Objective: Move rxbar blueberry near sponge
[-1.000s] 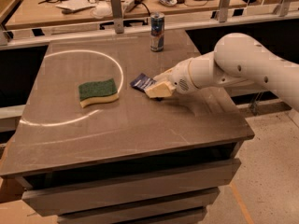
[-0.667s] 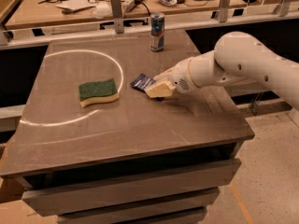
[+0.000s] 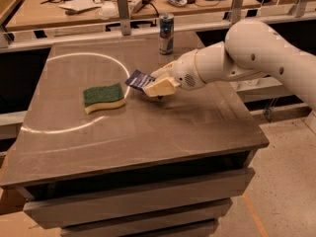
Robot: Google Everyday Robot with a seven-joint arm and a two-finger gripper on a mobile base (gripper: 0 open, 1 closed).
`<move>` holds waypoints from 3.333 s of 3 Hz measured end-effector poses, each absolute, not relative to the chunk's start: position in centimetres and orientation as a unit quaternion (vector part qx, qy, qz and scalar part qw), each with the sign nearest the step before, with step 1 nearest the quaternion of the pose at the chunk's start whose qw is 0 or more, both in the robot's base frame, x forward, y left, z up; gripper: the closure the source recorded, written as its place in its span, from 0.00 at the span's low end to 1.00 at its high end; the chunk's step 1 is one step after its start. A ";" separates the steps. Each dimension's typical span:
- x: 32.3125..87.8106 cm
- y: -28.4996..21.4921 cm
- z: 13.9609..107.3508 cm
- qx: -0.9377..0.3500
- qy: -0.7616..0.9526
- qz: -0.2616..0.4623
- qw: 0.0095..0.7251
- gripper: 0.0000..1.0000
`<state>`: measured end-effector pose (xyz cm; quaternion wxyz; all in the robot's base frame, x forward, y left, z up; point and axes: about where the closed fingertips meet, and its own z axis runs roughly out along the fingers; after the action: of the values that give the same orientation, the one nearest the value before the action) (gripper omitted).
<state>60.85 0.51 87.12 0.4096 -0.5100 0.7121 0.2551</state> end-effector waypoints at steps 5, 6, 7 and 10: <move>56.8 9.9 85.3 -0.569 0.648 0.345 0.372 0.04; 56.9 9.8 85.4 -0.567 0.649 0.342 0.375 0.00; 58.4 7.8 85.8 -0.550 0.666 0.320 0.390 0.00; 63.5 -7.5 88.3 -0.452 0.754 0.145 0.454 0.00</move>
Offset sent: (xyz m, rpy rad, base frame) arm -0.0399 0.0902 -0.0203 0.0908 0.0840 0.2401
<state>63.46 -7.48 88.27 0.4536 -0.4517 0.7544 0.1452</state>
